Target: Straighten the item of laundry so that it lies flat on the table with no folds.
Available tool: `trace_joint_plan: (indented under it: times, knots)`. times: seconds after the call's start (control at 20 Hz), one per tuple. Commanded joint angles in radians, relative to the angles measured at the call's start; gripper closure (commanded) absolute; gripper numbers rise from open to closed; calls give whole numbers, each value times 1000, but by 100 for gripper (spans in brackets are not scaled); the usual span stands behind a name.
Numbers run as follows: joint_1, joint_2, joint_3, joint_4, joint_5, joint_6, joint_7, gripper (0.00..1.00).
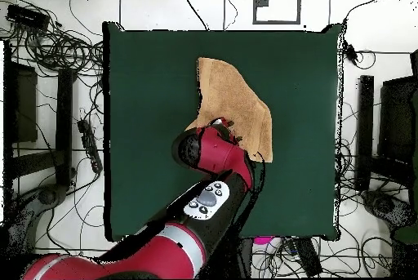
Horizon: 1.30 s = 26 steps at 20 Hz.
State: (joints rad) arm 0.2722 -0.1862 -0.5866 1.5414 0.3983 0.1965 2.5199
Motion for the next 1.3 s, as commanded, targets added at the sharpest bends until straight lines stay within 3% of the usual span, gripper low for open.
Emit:
trace_joint_plan:
  times: [0.05, 0.4, 1.0, 1.3]
  knots:
    - [-15, -42, 65, 12, -60, 76, 35, 0]
    - [26, 7, 34, -7, -26, 59, 103, 0]
    - [-26, 95, 200, -73, -14, 27, 72, 0]
    - [-4, 139, 191, -105, 1, 29, 92, 0]
